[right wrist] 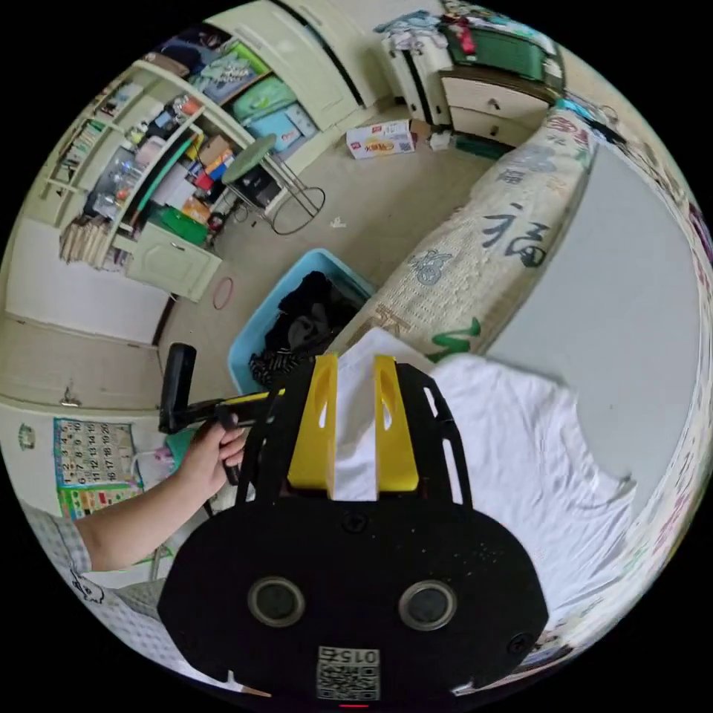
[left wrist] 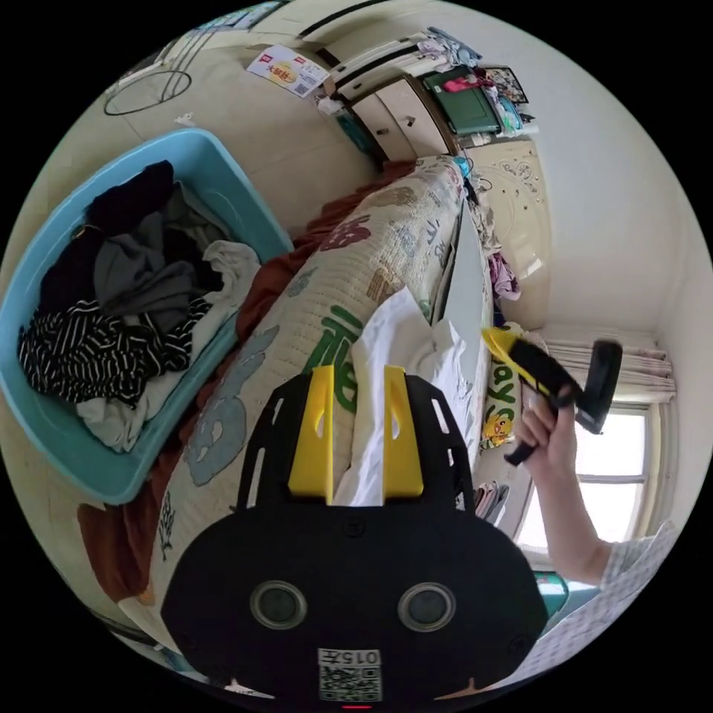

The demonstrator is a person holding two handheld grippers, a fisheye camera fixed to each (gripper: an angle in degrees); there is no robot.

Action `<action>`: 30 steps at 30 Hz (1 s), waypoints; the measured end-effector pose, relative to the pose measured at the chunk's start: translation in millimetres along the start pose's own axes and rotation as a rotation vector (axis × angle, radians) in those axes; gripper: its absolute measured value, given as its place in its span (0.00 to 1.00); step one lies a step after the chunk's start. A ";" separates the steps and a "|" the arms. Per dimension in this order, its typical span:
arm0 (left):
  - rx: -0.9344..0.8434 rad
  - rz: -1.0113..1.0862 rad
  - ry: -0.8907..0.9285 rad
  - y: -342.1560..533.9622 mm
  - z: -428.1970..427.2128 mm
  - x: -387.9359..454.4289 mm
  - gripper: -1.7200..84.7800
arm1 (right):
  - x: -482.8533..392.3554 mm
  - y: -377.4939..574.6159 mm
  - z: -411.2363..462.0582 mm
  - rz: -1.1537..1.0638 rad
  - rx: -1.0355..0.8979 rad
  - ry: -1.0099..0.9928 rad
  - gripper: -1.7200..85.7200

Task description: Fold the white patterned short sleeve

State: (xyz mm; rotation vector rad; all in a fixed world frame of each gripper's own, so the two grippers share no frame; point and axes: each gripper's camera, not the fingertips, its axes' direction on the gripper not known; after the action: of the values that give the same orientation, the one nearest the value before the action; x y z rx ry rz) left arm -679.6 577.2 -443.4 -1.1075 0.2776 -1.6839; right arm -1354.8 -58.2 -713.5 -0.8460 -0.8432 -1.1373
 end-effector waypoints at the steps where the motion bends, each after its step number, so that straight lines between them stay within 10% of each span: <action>1: -0.002 0.011 -0.009 -0.6 -0.9 -1.1 0.12 | -0.9 -37.9 10.2 -0.008 -0.071 0.041 0.13; 9: -0.235 0.559 0.125 32.9 -23.2 50.9 0.09 | -2.9 -140.6 19.3 -0.200 -0.397 0.240 0.10; 19: 0.064 0.171 0.051 33.5 -93.1 -55.3 0.15 | 61.6 -125.0 -102.6 -0.023 -0.276 0.007 0.02; 26: -0.131 0.163 0.291 14.1 -61.7 -77.1 0.07 | 57.9 -126.5 -154.4 -0.059 -0.071 -0.129 0.03; 30: 0.169 0.139 0.130 39.8 -126.8 -81.7 0.02 | 30.9 -154.8 -151.2 -0.148 -0.034 -0.168 0.03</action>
State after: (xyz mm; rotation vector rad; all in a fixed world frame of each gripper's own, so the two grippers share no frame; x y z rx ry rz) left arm -751.0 588.6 -581.6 -0.8372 0.2827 -1.6257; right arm -1479.3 -237.0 -731.4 -0.9283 -1.0417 -1.2246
